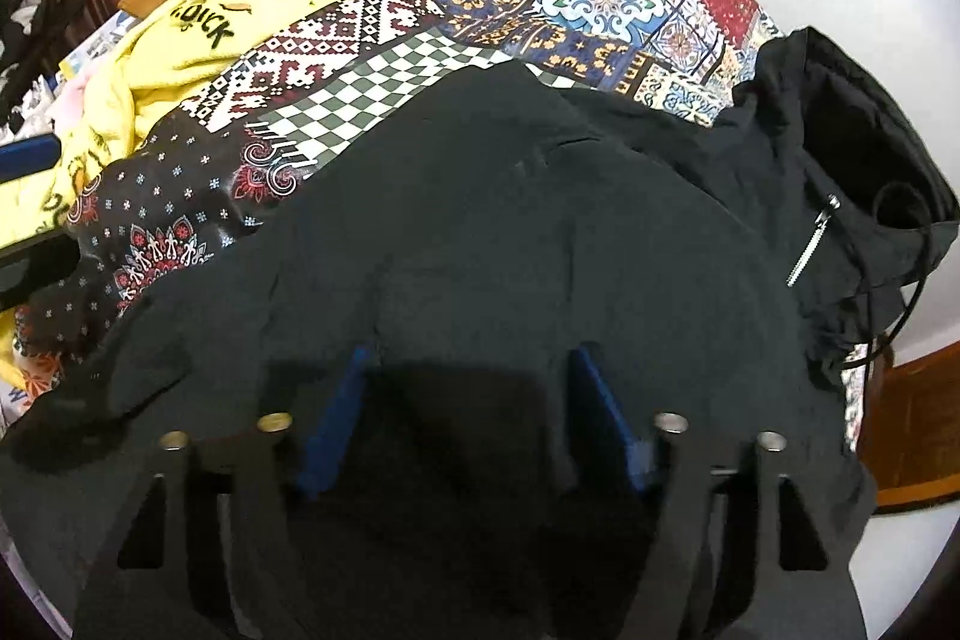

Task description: Fold large clothes

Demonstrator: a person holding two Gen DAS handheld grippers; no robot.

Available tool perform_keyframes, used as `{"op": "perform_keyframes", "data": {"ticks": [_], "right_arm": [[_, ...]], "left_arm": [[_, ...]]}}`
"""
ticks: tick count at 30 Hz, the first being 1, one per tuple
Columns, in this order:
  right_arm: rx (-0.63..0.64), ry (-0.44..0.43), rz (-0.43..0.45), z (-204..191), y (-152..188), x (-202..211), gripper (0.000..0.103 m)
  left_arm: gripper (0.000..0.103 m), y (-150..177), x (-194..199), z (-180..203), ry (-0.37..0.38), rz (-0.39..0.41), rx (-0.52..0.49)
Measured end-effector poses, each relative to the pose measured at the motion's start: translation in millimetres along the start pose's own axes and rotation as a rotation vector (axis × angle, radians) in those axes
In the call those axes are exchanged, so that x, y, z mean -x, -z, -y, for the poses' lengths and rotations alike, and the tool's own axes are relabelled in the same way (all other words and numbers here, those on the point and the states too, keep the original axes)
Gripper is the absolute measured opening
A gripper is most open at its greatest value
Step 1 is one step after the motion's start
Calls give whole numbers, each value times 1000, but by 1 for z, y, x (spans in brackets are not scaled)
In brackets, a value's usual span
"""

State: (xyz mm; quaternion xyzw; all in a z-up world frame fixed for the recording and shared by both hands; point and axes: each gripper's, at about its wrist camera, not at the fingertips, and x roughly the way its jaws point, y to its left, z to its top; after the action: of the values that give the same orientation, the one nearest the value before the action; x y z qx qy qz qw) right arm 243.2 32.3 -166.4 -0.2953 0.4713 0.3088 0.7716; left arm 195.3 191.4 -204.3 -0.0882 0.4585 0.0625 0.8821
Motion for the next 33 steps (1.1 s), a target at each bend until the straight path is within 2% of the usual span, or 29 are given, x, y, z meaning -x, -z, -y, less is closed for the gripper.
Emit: {"op": "perform_keyframes", "data": {"ticks": [3,7,17,21,25,33], "right_arm": [[-9,-38,35,3,2,6,31],[-32,-22,77,10,5,18,23],[-274,-11,315,85,16,100,20],[-364,12,369,117,34,125,20],[-455,23,384,145,60,134,19],[-645,-15,317,191,124,117,19]], "left_arm": [[74,-2,2,5,8,5,-4],[74,-7,9,13,3,28,-27],[74,-28,22,39,-2,70,-67],[74,-35,16,52,5,66,-75],[74,-38,4,66,9,42,-91],[74,-33,-30,91,43,-51,-102]]}}
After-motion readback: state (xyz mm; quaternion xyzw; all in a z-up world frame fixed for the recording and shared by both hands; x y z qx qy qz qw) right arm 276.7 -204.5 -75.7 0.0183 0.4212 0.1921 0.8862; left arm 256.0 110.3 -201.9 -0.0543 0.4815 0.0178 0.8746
